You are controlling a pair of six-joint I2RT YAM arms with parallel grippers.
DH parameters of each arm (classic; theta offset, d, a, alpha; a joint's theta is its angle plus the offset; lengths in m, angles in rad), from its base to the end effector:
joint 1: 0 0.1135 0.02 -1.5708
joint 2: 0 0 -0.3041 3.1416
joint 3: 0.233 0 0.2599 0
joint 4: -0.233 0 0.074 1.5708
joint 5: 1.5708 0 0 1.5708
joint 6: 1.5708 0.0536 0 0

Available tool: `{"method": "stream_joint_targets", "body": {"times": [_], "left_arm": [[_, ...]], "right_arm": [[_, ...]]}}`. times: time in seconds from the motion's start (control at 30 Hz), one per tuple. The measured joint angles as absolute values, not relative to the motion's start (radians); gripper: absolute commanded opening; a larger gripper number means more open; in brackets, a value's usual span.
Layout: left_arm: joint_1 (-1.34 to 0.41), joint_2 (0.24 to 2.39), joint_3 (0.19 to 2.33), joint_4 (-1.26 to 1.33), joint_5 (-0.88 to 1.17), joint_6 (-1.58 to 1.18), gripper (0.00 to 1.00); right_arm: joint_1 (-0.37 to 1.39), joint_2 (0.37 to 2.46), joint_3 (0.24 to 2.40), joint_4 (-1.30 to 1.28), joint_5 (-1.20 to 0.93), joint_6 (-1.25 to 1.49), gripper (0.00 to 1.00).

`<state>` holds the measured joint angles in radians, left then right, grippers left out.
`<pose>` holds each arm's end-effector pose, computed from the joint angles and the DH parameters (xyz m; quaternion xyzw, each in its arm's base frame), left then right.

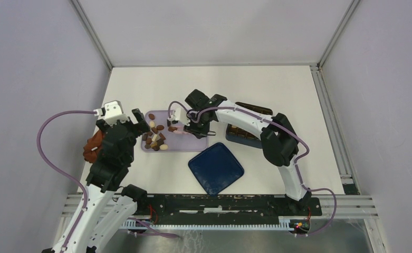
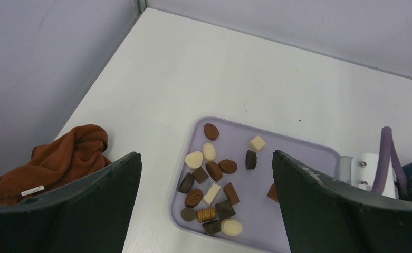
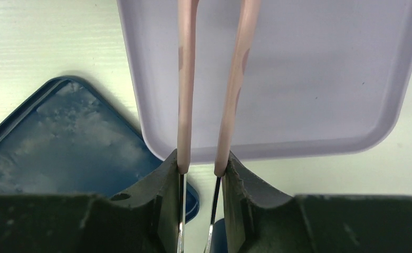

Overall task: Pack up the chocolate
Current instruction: Place the fake chocolate in the packing box.

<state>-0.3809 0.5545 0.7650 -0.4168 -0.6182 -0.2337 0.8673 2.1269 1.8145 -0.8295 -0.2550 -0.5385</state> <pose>0.1150 -0.0126 0.3610 -0.1369 0.7515 0.0434 0.6439 0.3079 0.3839 0.2367 -0.6471 0.7220 0.1571 0.1879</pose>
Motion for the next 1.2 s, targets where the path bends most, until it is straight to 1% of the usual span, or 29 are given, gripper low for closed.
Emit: {"method": "stream_joint_targets", "body": {"times": [0.43,0.63,0.77,1.0,1.2], "left_arm": [[-0.381,0.569,0.764,-0.417,-0.617,-0.234,0.97],[-0.381,0.574,0.763,-0.417,-0.618,-0.234,0.97],[-0.381,0.578,0.762,-0.417,-0.618,-0.234,0.97],[-0.381,0.591,0.762,-0.417,-0.618,-0.234,0.97],[-0.381,0.591,0.762,-0.417,-0.619,-0.234,0.97]], "right_arm": [[0.799,1.971,1.669,-0.826,-0.327,-0.543,0.22],[0.750,1.857,1.554,-0.823,-0.356,-0.552,0.22],[0.683,1.749,1.464,-0.823,-0.369,-0.564,0.21],[0.513,1.543,1.285,-0.832,-0.383,-0.612,0.22],[0.379,1.443,1.156,-0.852,-0.382,-0.680,0.22]]}}
